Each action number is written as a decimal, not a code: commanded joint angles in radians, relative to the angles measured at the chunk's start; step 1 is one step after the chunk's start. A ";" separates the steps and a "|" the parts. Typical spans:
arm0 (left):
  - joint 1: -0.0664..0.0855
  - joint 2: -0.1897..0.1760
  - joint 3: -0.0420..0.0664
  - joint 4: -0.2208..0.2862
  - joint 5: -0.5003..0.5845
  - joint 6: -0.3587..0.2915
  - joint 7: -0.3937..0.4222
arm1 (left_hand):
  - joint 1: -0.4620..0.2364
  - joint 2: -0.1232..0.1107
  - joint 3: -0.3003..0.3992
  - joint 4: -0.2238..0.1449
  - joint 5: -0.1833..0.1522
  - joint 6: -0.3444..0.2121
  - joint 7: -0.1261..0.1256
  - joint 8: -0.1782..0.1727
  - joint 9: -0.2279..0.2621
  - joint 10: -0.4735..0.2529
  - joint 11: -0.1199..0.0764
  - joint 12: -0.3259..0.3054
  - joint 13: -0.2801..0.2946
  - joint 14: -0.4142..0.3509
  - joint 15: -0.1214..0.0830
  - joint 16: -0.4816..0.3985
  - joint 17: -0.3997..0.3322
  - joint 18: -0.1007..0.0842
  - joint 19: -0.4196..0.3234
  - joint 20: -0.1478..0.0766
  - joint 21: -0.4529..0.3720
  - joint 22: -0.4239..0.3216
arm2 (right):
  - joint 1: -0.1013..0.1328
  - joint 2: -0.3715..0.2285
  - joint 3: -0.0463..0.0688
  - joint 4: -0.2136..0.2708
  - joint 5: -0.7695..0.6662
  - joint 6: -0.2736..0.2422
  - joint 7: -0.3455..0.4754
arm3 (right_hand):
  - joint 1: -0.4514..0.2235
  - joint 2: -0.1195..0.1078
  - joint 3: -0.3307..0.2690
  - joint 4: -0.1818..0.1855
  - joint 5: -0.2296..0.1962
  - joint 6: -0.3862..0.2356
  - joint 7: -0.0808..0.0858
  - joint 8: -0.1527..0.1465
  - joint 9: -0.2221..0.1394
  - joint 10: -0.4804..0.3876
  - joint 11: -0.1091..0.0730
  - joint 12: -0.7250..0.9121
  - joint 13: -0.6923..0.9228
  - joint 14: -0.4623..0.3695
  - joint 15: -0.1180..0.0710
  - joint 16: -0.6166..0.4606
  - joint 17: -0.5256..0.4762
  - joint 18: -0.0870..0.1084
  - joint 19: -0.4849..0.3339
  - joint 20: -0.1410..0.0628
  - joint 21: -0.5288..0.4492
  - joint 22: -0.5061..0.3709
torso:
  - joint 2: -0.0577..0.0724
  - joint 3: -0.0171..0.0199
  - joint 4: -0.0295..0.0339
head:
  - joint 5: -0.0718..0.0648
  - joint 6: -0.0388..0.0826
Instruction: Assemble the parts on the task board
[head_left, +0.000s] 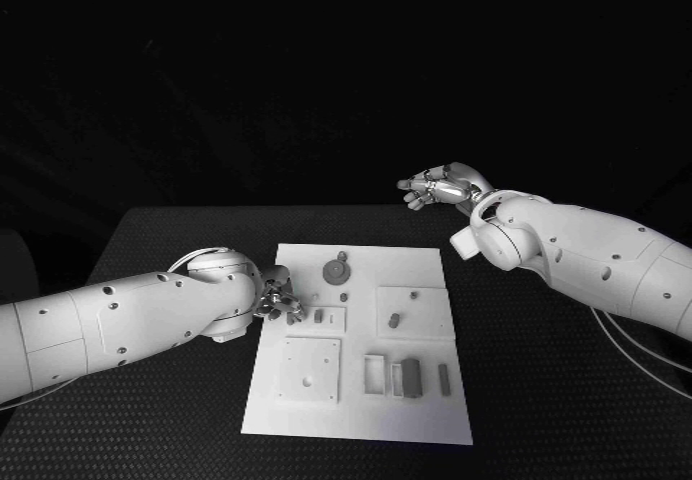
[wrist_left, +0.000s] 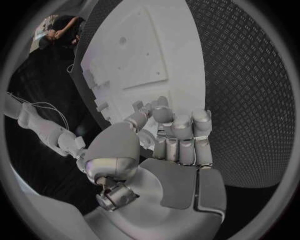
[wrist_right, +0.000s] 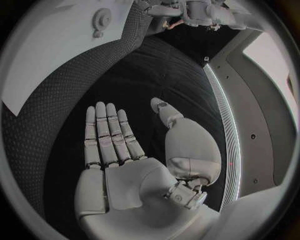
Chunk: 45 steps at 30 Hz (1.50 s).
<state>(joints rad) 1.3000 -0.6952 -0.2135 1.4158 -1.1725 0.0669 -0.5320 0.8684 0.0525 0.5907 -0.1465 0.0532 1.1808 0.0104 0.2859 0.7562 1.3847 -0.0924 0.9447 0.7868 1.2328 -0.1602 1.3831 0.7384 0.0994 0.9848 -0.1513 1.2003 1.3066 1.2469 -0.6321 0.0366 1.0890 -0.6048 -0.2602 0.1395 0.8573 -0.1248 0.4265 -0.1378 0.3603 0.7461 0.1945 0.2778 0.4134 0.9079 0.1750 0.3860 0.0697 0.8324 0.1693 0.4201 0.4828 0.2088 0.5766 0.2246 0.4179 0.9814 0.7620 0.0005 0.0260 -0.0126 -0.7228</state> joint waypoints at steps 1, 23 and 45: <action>-0.003 0.003 -0.003 -0.009 -0.005 0.045 -0.019 | 0.016 0.007 0.005 -0.005 0.003 0.007 -0.001 0.005 0.000 0.014 -0.010 0.004 -0.002 0.031 -0.039 0.004 -0.001 0.017 0.008 -0.107 0.005 0.001 | -0.001 0.001 0.000 0.000 -0.003 0.016 0.010 | 0.009 -0.002 -0.005 -0.001 0.006 -0.009 0.028 0.003 -0.002 0.004 0.000 -0.006 -0.001 -0.006 0.000 -0.004 -0.002 0.014 -0.004 -0.001 -0.005 0.002 | 0.000 0.0002 0.0000 | 0.000 -0.001; -0.006 0.053 -0.004 -0.050 -0.024 0.090 -0.036 | 0.010 0.007 0.001 -0.003 0.001 0.003 0.000 0.006 0.004 0.014 -0.009 0.003 -0.002 0.030 -0.039 0.003 -0.003 0.015 0.007 -0.106 0.004 0.001 | -0.001 0.005 0.000 -0.002 -0.003 0.015 0.010 | 0.009 -0.002 -0.006 0.000 0.006 -0.009 0.028 0.003 -0.003 0.004 0.000 -0.007 -0.001 -0.007 0.000 -0.004 -0.002 0.014 -0.005 -0.001 -0.006 0.002 | 0.000 0.0002 -0.0002 | -0.003 -0.004; -0.006 0.038 -0.004 -0.056 -0.023 0.085 -0.064 | -0.141 -0.142 -0.134 0.050 -0.005 -0.041 0.010 -0.008 0.014 0.000 0.001 -0.001 -0.003 0.014 -0.034 -0.002 -0.008 0.023 -0.007 -0.109 -0.006 -0.002 | -0.001 0.003 0.000 -0.001 -0.003 0.013 0.009 | 0.009 -0.004 -0.007 0.000 0.006 -0.011 0.029 0.003 -0.004 0.003 0.001 -0.009 -0.001 -0.009 0.001 -0.005 -0.002 0.014 -0.006 0.000 -0.008 0.002 | 0.000 -0.0007 0.0004 | -0.006 -0.002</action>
<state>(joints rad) 1.3027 -0.6535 -0.2101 1.3666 -1.1887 0.1283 -0.5615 0.7348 -0.0870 0.4603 -0.0965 0.0542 1.1539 0.0122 0.2829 0.7717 1.3914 -0.0921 0.9447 0.7840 1.2531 -0.1954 1.3831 0.7313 0.1220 0.9845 -0.1515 1.2002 1.3060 1.2461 -0.6293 0.0366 1.0875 -0.6048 -0.2587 0.1393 0.8573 -0.1248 0.4266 -0.1378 0.3603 0.7384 0.1949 0.2778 0.4106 0.9079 0.1751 0.3822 0.0697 0.8324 0.1693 0.4201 0.4820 0.2085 0.5767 0.2246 0.4141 0.9819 0.7619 -0.0001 0.0264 -0.0181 -0.7256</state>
